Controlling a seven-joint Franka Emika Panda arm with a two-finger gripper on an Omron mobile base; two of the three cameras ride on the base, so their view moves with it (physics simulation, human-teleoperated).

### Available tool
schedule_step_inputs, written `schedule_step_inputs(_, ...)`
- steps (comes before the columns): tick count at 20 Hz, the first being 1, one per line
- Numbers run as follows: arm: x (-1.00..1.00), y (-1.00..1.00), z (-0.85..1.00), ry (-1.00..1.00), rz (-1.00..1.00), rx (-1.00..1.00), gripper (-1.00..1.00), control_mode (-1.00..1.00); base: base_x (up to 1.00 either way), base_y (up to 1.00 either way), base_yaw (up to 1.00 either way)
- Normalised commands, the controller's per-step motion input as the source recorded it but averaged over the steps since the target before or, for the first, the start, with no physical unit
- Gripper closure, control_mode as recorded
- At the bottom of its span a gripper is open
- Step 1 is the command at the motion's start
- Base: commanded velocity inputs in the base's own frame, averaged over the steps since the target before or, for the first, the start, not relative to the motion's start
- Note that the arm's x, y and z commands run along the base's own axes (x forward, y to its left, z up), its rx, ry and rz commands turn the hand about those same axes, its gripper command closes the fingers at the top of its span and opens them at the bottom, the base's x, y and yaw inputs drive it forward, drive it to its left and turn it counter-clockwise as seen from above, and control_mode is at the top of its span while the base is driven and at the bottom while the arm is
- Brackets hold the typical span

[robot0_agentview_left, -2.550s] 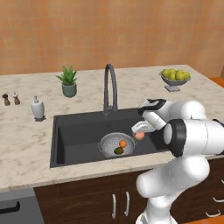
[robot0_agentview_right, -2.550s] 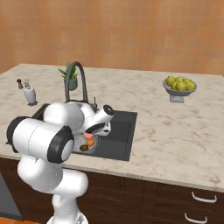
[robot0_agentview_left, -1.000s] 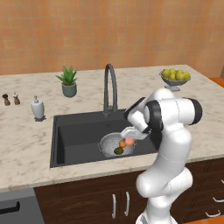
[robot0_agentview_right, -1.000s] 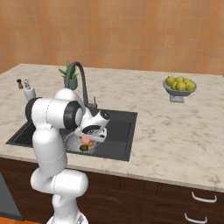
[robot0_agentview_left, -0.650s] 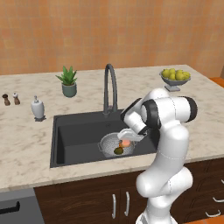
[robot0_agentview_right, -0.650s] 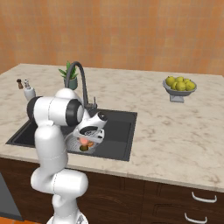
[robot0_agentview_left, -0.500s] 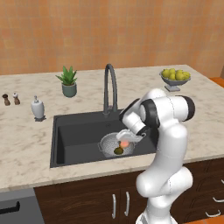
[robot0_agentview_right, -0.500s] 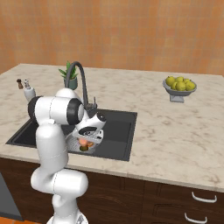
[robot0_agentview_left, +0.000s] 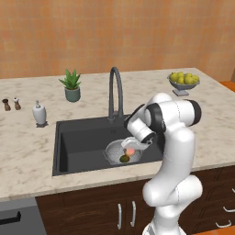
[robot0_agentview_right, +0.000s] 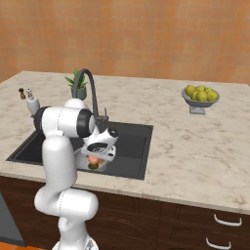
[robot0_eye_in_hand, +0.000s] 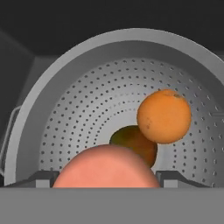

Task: Put the colander in the sink, put the mango, peach, tangerine in the colander, and turn on the sink faucet and pour water over the colander.

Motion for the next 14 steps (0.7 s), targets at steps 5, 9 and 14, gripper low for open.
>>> schedule_step_inputs(5,0.08,0.07,-0.09,0.0,-0.03,0.0,1.0,-1.0,0.0,0.0,0.0)
schedule_step_inputs(9,0.0,0.18,-0.05,0.0,-0.02,0.0,-1.0,-1.0,0.0,0.0,0.0)
schedule_step_inputs(14,-0.11,0.06,0.11,0.0,0.0,0.0,-1.0,-1.0,0.0,0.0,0.0)
